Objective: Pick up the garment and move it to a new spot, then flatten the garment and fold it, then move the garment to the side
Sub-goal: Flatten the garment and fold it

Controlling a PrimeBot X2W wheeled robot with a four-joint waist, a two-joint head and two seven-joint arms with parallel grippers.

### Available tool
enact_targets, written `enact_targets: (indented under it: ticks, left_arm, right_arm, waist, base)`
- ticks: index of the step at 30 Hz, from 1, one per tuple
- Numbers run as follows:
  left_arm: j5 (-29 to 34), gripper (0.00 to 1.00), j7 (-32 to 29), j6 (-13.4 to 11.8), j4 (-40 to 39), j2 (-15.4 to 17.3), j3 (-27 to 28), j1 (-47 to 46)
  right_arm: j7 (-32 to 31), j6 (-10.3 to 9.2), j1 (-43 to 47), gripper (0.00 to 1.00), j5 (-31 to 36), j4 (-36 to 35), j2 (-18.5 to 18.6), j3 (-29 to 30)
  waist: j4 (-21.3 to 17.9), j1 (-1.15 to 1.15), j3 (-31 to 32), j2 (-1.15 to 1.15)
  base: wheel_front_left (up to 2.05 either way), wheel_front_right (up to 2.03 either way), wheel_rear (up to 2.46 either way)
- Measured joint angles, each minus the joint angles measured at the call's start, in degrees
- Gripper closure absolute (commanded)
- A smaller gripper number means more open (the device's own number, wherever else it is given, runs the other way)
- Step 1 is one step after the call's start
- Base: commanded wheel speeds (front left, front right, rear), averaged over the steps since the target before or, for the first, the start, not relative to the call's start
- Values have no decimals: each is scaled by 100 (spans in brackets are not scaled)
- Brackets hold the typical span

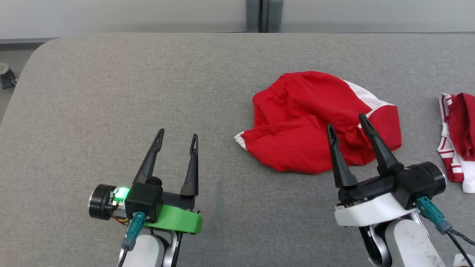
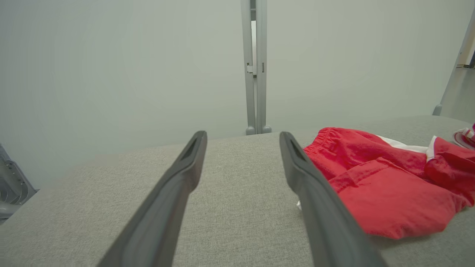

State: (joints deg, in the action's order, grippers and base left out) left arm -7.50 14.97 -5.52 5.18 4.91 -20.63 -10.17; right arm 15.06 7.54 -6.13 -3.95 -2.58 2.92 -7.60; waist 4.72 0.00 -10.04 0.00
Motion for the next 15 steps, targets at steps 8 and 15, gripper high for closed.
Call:
enact_targets:
  ticks: [8, 15]
  left_arm:
    - [68, 0, 1, 153, 74, -141, 136, -9]
    - [32, 0, 7, 180, 175, -192, 62, -38]
  right_arm:
    - [-157, 0, -439, 0, 22, 824, 644, -1284]
    - [-743, 0, -1389, 0, 120, 1781, 1198, -2141]
  waist:
    - [327, 0, -118, 0]
    - [741, 0, -234, 0]
  base:
    - [0, 0, 0]
    - [0, 0, 0]
